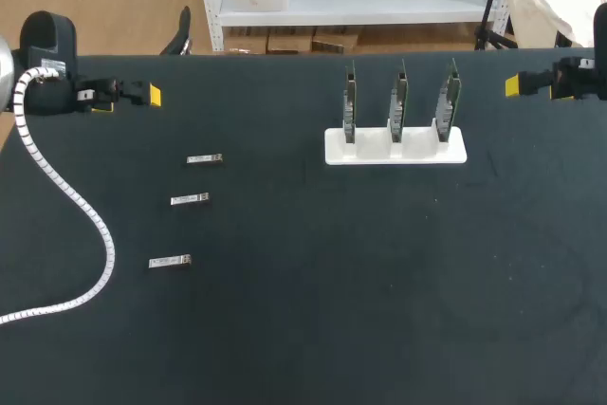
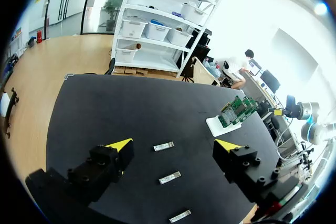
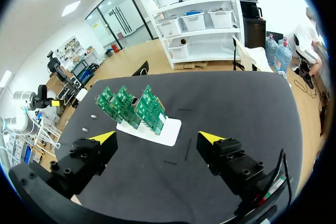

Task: Pick up the optical module with the left hand, and insert it into the network port with the right hand.

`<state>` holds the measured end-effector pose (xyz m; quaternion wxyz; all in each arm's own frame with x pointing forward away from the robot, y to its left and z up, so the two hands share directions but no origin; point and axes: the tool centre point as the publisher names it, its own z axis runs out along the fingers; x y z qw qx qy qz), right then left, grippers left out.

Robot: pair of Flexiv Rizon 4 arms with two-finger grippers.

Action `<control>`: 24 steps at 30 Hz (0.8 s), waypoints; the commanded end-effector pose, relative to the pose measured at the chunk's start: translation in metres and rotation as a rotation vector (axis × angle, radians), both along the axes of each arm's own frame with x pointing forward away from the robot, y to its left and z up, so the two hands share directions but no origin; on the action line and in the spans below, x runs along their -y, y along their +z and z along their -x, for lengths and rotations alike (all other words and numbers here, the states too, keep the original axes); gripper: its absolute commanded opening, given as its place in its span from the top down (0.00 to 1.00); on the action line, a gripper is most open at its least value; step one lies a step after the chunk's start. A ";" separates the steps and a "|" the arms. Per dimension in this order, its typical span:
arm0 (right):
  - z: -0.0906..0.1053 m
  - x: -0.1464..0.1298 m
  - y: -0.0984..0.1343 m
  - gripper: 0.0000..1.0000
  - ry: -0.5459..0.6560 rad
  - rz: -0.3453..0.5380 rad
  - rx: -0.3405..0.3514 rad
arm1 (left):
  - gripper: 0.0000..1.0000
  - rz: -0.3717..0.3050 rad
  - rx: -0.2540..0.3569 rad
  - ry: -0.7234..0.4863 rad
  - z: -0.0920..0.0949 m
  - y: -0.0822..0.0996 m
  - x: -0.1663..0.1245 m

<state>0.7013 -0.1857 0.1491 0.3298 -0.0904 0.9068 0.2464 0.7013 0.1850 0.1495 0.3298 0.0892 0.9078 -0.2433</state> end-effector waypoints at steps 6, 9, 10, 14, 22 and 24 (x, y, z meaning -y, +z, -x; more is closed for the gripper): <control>0.002 -0.001 0.001 0.00 -0.007 0.006 -0.001 | 0.00 -0.167 0.041 -0.161 -0.008 -0.003 0.005; 0.002 -0.001 0.001 0.00 -0.007 0.006 -0.001 | 0.00 -0.236 0.033 -0.281 -0.013 -0.005 0.005; 0.002 -0.001 0.001 0.00 -0.007 0.006 -0.001 | 0.00 -0.281 0.035 -0.303 -0.015 -0.007 0.006; 0.002 -0.001 0.001 0.00 -0.007 0.006 -0.001 | 0.00 -0.412 0.009 -0.435 -0.024 -0.016 0.006; 0.002 -0.001 0.001 0.00 -0.007 0.006 -0.001 | 0.00 -0.636 0.098 -0.623 -0.030 -0.035 0.010; 0.002 -0.001 0.001 0.00 -0.007 0.006 -0.001 | 0.00 -0.650 0.058 -0.667 -0.031 -0.041 0.011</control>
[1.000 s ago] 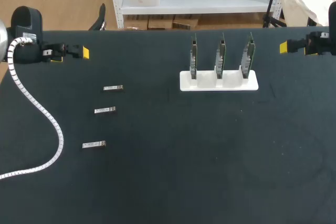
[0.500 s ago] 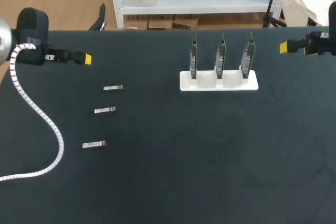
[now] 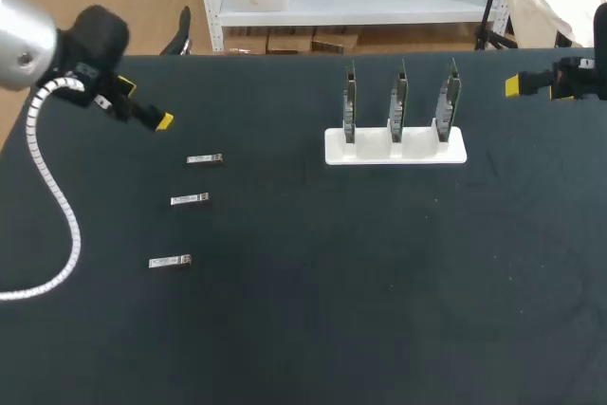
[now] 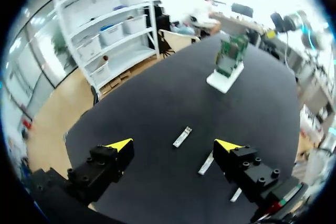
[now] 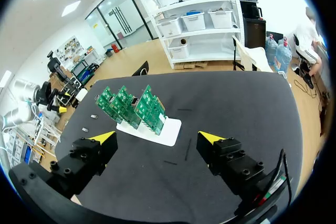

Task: Pick up the optical module with the left hand, and insert it into the network port with the right hand.

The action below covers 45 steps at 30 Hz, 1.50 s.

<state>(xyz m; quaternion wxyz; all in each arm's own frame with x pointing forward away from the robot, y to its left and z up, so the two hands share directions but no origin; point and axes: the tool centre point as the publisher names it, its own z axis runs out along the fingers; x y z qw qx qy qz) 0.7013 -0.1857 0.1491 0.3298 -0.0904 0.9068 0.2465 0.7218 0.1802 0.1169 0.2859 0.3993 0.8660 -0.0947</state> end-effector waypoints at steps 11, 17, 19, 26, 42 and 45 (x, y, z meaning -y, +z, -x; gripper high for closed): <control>0.002 -0.001 0.001 0.00 -0.007 0.007 -0.001 | 0.00 -0.143 -0.124 -0.185 -0.007 -0.015 0.009; 0.002 -0.001 0.001 0.00 -0.007 0.007 -0.001 | 0.00 -0.143 -0.124 -0.185 -0.007 -0.015 0.009; 0.002 -0.001 0.001 0.00 -0.007 0.007 -0.001 | 0.00 -0.143 -0.124 -0.185 -0.007 -0.015 0.009; 0.002 -0.001 0.001 0.00 -0.007 0.007 -0.001 | 0.00 -0.310 -0.106 -0.249 -0.001 -0.021 0.010; 0.002 -0.001 0.001 0.00 -0.007 0.007 -0.001 | 0.00 -0.699 0.007 -0.606 -0.008 -0.058 0.028; 0.002 -0.001 0.001 0.00 -0.007 0.007 -0.001 | 0.00 -0.691 -0.032 -0.583 -0.014 -0.063 0.023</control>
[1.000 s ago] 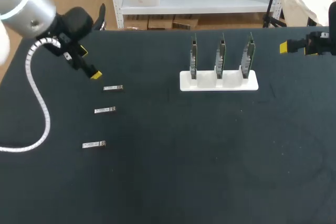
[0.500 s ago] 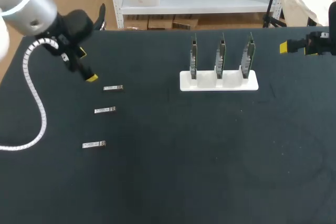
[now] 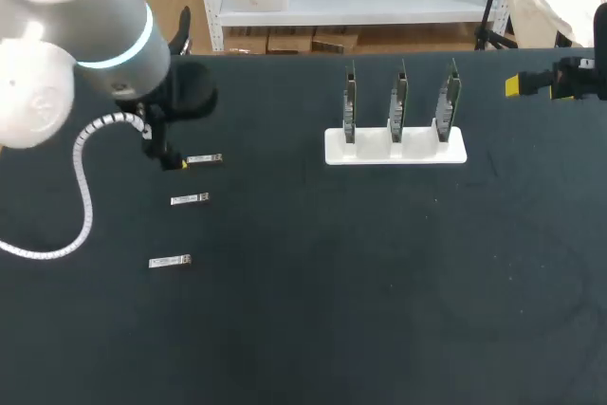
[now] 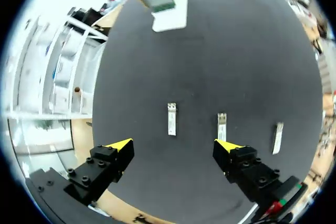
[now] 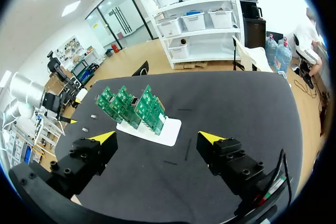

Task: Pick up the optical module with the left hand, and insert it into the network port with the right hand.

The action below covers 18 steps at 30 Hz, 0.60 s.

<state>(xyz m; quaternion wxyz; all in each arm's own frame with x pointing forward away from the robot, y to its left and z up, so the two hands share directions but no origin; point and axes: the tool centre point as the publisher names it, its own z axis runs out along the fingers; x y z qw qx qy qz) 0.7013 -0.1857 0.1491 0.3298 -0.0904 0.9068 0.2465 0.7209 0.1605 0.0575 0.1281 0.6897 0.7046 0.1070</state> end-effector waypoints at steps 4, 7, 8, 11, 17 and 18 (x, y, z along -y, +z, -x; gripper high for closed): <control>0.001 -0.001 0.001 0.00 -0.007 0.007 -0.001 | 0.00 -0.103 -0.087 0.037 -0.024 -0.008 -0.002; 0.001 -0.001 0.001 0.00 -0.007 0.007 -0.001 | 0.00 -0.102 -0.114 0.086 -0.031 -0.009 -0.004; 0.001 -0.001 0.001 0.00 -0.007 0.007 -0.001 | 0.00 -0.098 -0.119 0.093 -0.033 -0.010 -0.005; 0.001 -0.001 0.001 0.00 -0.007 0.007 -0.001 | 0.00 -0.099 -0.123 0.100 -0.035 -0.013 -0.004; 0.001 -0.001 0.001 0.00 -0.007 0.007 -0.001 | 0.00 -0.103 -0.154 0.112 -0.030 -0.027 0.002; 0.001 -0.001 0.001 0.00 -0.007 0.007 -0.001 | 0.00 -0.098 -0.162 0.116 -0.029 -0.028 0.003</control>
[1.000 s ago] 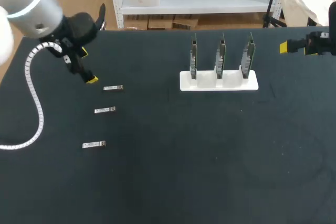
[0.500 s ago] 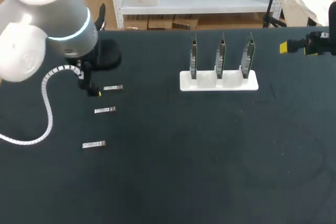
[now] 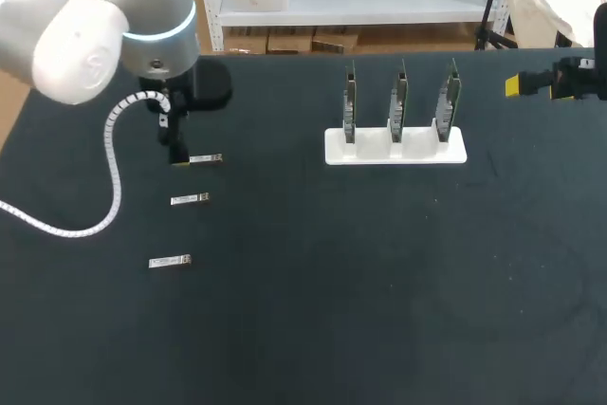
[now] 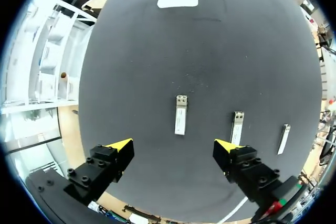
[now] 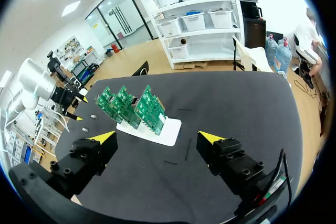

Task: Pick up the optical module with the left hand, and insert it into the network port with the right hand.

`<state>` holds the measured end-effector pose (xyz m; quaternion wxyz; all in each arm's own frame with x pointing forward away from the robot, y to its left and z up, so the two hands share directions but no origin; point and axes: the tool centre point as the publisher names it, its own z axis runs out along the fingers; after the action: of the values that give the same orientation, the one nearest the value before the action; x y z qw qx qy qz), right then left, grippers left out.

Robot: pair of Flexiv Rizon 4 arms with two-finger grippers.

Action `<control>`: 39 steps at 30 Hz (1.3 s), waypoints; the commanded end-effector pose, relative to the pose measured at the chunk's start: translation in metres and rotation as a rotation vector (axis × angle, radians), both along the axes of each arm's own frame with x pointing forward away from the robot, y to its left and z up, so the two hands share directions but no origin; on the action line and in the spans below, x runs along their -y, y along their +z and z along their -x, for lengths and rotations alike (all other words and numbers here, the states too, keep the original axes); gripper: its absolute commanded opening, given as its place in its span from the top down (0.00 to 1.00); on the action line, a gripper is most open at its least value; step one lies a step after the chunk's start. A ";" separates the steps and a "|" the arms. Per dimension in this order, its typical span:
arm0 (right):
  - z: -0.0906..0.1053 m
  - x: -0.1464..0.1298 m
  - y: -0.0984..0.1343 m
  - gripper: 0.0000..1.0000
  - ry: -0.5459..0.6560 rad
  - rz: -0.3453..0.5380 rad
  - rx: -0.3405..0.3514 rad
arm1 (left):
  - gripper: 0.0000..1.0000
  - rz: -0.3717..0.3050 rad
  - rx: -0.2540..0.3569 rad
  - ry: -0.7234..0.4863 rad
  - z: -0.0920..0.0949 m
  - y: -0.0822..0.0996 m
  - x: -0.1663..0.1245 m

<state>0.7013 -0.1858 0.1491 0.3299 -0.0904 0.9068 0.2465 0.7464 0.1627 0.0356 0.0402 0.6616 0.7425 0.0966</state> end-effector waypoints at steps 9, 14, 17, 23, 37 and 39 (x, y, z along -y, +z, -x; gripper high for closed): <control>0.001 -0.001 0.001 0.00 -0.007 0.007 -0.001 | 0.00 0.035 -0.060 0.059 -0.004 -0.017 0.003; 0.001 -0.001 0.001 0.00 -0.007 0.007 -0.001 | 0.00 0.063 -0.082 0.072 -0.005 -0.022 0.001; 0.001 -0.001 0.001 0.00 -0.007 0.007 -0.001 | 0.00 0.054 -0.089 0.072 -0.005 -0.027 0.000; 0.001 -0.001 0.001 0.00 -0.007 0.007 -0.001 | 0.00 0.096 -0.126 0.080 -0.004 -0.033 0.001; 0.001 -0.001 0.001 0.00 -0.007 0.007 -0.001 | 0.00 0.116 -0.160 0.032 -0.003 -0.040 0.004; 0.001 -0.001 0.001 0.00 -0.007 0.007 -0.001 | 0.00 0.113 -0.162 0.033 -0.003 -0.041 0.004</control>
<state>0.7013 -0.1858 0.1491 0.3299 -0.0904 0.9068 0.2466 0.7469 0.1594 -0.0047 0.0193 0.6511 0.7587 0.0020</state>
